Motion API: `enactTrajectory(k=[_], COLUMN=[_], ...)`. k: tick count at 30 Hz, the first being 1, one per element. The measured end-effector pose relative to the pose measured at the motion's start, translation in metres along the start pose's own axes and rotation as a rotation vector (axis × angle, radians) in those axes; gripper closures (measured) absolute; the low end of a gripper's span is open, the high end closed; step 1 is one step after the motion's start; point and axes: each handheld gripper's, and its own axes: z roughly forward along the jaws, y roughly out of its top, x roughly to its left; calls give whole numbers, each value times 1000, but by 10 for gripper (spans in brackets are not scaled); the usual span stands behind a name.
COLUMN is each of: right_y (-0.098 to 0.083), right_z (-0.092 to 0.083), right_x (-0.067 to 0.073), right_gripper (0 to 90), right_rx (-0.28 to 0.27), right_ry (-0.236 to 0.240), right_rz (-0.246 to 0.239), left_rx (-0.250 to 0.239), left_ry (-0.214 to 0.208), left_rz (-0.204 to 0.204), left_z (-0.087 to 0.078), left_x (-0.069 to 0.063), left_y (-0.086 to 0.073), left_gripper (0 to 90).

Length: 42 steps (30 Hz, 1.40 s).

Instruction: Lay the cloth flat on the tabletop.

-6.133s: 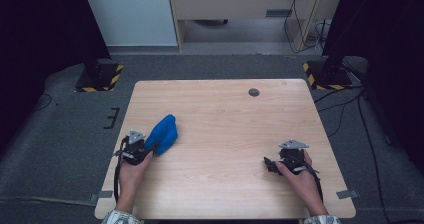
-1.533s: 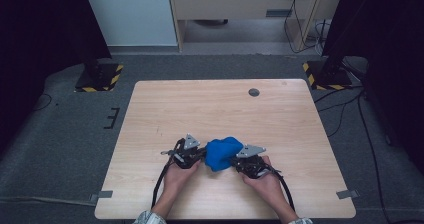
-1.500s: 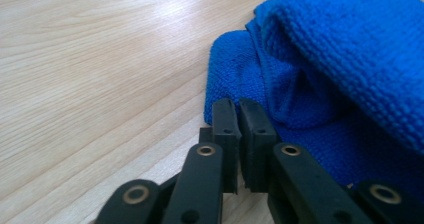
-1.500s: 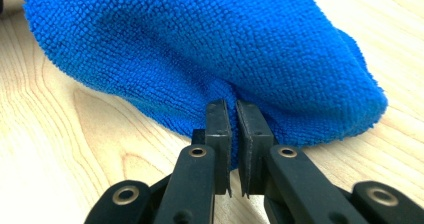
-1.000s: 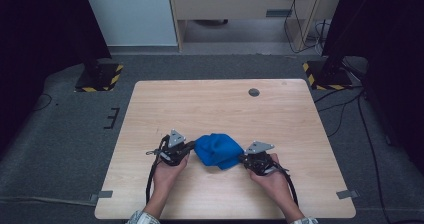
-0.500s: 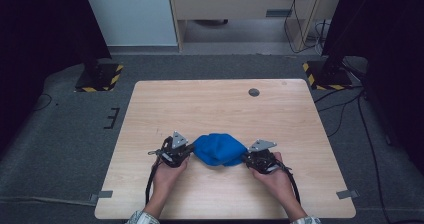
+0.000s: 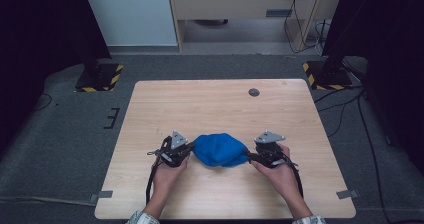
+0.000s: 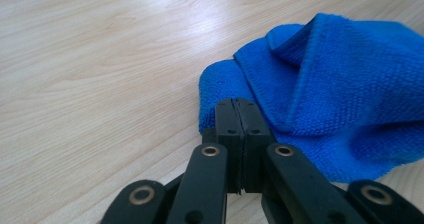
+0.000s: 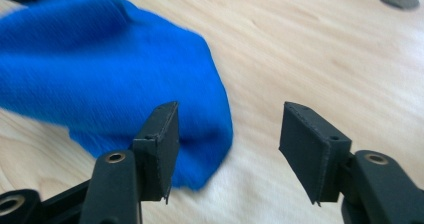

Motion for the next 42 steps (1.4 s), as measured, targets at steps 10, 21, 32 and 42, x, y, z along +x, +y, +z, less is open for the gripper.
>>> enactTrajectory(k=[10,21,32,42], right_y=[7,0,1,-21], right_z=[36,53,29,9], right_x=[3,14,0,-11], right_gripper=[332,840,866,857], right_rx=[25,80,36,130], right_ry=[109,170,103,109], right_rz=[2,1,31,34], left_rx=[1,5,29,108], left_ry=[-17,-11,24,1], left_rz=[13,20,13,37], left_z=[0,0,-3,5], left_x=[-4,-3,6,-4], left_y=[1,1,1,-3], left_gripper=[892,892,894,894])
